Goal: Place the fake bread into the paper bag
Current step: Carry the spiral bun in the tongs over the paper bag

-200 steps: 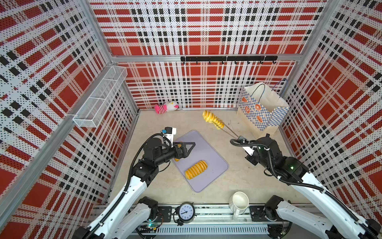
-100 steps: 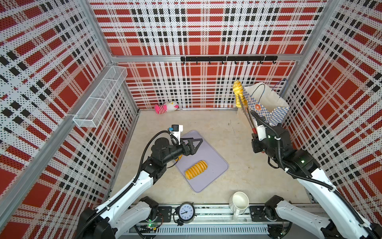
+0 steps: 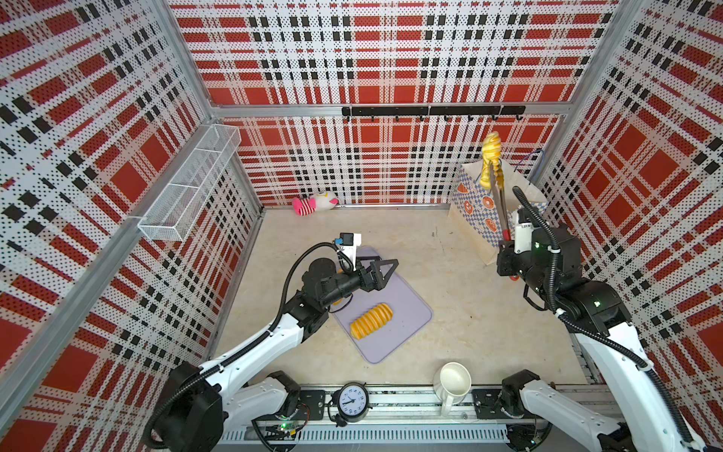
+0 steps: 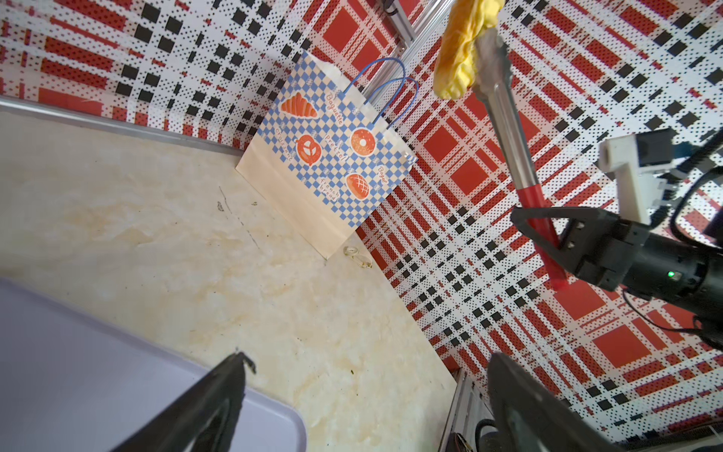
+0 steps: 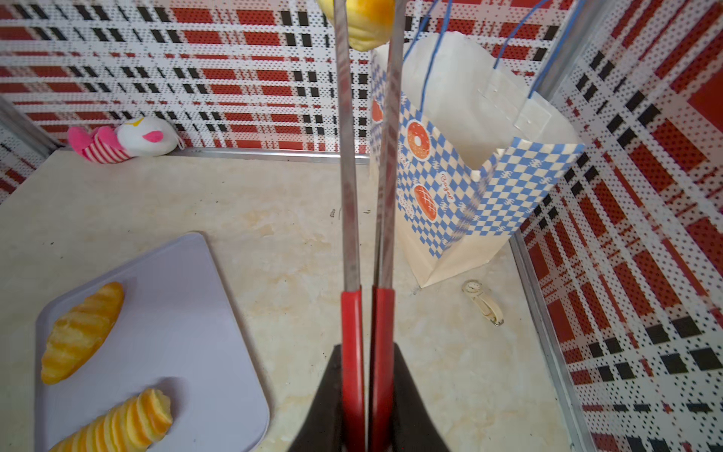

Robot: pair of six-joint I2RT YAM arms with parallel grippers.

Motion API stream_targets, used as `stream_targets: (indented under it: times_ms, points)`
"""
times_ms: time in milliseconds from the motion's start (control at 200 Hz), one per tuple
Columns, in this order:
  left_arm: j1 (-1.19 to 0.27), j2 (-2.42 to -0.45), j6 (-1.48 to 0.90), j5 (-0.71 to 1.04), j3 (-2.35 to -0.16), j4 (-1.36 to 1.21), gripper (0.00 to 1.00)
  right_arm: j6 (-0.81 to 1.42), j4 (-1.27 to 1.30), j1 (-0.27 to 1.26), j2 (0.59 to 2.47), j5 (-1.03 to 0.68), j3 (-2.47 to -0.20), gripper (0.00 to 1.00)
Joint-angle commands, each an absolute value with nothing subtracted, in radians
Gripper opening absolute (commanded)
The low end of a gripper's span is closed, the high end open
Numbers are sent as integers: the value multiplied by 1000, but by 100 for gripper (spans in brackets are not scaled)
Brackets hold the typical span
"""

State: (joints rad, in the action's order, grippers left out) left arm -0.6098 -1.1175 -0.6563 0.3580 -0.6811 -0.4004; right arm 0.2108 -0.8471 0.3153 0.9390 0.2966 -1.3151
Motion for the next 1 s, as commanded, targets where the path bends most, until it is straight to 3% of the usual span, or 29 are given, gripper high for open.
stream_targets:
  times_ms: [0, 240, 451, 787, 992]
  points:
    - [-620, -1133, -634, 353, -709, -463, 98, 239, -725, 224, 912, 274, -1297, 13]
    - [-622, -1160, -609, 353, -711, -483, 98, 257, -622, -47, 962, 2, -1225, 12]
    - [-622, -1213, -608, 384, -727, -507, 98, 227, -514, -76, 1085, -90, -1179, 12]
    - [-619, -1242, -609, 393, -724, -528, 98, 242, -482, -77, 1222, -22, -1186, 12]
    - [-606, -1268, -612, 414, -739, -533, 98, 233, -482, -76, 1199, 23, -1153, 25]
